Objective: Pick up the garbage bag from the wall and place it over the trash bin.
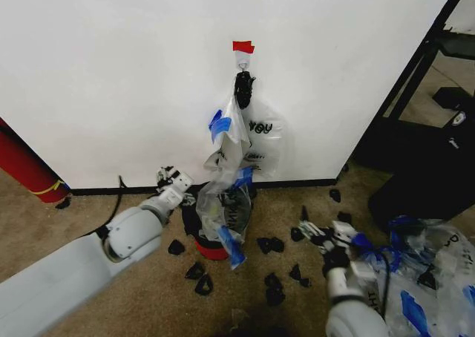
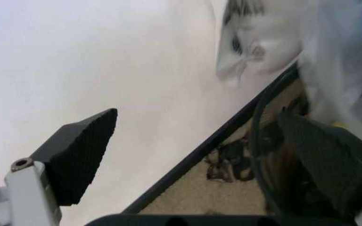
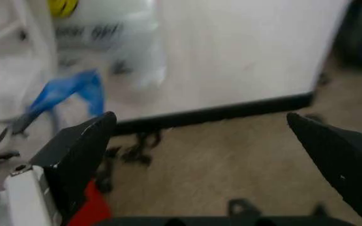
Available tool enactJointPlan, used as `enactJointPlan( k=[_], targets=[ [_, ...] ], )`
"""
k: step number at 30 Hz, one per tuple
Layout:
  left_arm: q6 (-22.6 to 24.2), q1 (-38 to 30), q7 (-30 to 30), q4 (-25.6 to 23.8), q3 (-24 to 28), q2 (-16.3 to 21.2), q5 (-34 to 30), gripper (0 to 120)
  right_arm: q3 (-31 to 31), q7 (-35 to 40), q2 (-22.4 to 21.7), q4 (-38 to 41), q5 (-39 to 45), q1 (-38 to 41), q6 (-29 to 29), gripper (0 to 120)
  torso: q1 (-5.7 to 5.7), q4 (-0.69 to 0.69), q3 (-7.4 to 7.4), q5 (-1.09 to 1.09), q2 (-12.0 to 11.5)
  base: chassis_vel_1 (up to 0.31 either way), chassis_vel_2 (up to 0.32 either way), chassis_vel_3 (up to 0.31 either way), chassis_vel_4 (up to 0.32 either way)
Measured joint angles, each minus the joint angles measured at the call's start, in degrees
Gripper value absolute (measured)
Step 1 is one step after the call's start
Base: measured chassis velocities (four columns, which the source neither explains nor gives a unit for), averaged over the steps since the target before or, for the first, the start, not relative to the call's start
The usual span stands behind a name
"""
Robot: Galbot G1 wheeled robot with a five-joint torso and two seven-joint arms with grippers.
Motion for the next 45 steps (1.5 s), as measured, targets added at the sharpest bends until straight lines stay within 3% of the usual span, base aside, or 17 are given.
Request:
enactJointPlan(
  k=[5, 6, 10, 15, 20, 26, 33, 45],
  targets=[
    [-1.45, 10.98, -1.27, -9.14, -8.33, 1.39, -1.05, 100, -8.10, 0.62, -1.68, -4.43, 6.73, 12.99, -5.95, 100, 0.00, 0.01, 0.00, 0.01, 0.00, 0.000, 0.000, 0.000, 0.000],
    [-1.45, 10.98, -1.27, -9.14, -8.33, 1.39, -1.05, 100, -8.10, 0.62, -1.68, -4.43, 6.73, 12.99, -5.95, 100, 0.00, 0.01, 0.00, 0.01, 0.00, 0.000, 0.000, 0.000, 0.000],
    [-2.70, 18.64, -2.25, -13.88, -11.96, 0.93, 0.90, 100, -15.40, 4.44, 1.02, -8.12, 6.59, 21.18, -11.91, 100, 0.00, 0.04, 0.00, 0.00, 0.00, 0.000, 0.000, 0.000, 0.000],
    [-2.81, 20.23, -2.76, -15.33, -13.86, 0.42, 0.90, 100, -18.60, 11.91, 4.39, -9.10, 7.06, 23.77, -20.07, 98, 0.00, 0.00, 0.00, -0.01, 0.00, 0.000, 0.000, 0.000, 0.000],
    [-2.85, 20.18, -2.94, -15.23, -13.90, 0.06, 0.59, 100, -19.78, 22.74, 7.30, -8.89, 14.33, 25.23, -26.88, 90, 0.00, -0.01, 0.00, 0.00, 0.00, 0.000, 0.000, 0.000, 0.000],
    [-2.87, 19.95, -2.89, -14.47, -13.06, -0.69, 0.57, 100, -21.27, 30.33, 9.84, -10.98, 22.51, 28.63, -30.32, 94, 0.00, -0.01, 0.00, -0.01, 0.00, 0.000, 0.000, 0.000, 0.000],
    [-2.90, 19.83, -2.83, -14.09, -12.99, -0.69, 0.51, 100, -22.94, 38.10, 12.59, -15.95, 31.72, 34.05, -30.35, 100, 0.00, 0.00, 0.00, 0.00, 0.00, 0.000, 0.000, 0.000, 0.000],
    [-3.20, 20.05, -2.77, -13.76, -12.66, -0.86, 0.51, 100, -23.36, 41.47, 14.37, -20.93, 35.47, 35.50, -30.39, 98, 0.00, 0.00, 0.00, 0.00, 0.00, 0.000, 0.000, 0.000, 0.000]
  ],
)
